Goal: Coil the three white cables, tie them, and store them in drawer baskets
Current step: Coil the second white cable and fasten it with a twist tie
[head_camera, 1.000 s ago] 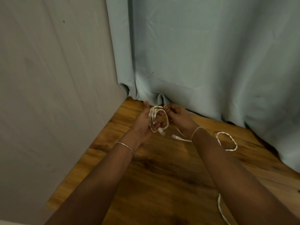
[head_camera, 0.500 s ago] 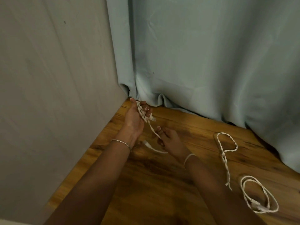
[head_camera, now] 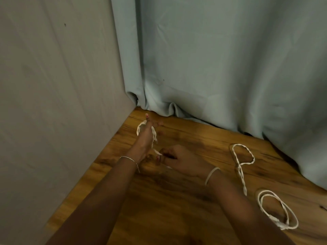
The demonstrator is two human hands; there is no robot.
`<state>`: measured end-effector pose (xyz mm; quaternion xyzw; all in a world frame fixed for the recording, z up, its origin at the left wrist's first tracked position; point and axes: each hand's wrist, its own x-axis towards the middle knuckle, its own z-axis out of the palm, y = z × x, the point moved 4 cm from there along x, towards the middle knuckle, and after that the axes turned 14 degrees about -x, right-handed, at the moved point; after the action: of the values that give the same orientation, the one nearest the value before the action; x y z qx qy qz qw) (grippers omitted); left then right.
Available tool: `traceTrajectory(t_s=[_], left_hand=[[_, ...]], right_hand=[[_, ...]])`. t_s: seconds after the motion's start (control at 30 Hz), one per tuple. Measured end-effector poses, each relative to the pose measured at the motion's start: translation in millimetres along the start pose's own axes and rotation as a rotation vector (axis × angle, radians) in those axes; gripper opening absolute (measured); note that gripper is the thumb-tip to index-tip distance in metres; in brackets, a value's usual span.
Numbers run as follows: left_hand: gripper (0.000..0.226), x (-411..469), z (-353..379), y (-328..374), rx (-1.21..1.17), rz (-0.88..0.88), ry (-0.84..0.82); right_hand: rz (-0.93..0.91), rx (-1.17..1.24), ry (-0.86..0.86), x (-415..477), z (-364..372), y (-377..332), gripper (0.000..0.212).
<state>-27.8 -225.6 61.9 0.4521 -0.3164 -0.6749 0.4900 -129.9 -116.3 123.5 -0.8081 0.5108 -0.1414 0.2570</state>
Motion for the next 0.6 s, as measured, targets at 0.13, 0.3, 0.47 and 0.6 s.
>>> traceTrajectory(t_s=[0.13,0.3,0.47,0.6], left_hand=[[0.071,-5.4,0.5,-6.5,0.175,-0.132,-0.085],[0.093,-36.0,26.4,-7.4,0.127,-0.232,-0.426],[0.108,-49.0,42.2,-6.1,0.016,-0.273,-0.655],[0.098,-53.4,49.9,-3.9,-0.053,-0.223,-0.693]], right_hand=[[-0.003,-0.018,0.162,9.7,-27.8,12.0,0.019],[0.052,-0.034,0.372,18.2,-56.8,27.3,0.021],[0.174,0.064,0.522,21.9,-63.0,50.7,0.030],[0.229,0.160,0.538,23.8,-50.9,70.6,0.042]])
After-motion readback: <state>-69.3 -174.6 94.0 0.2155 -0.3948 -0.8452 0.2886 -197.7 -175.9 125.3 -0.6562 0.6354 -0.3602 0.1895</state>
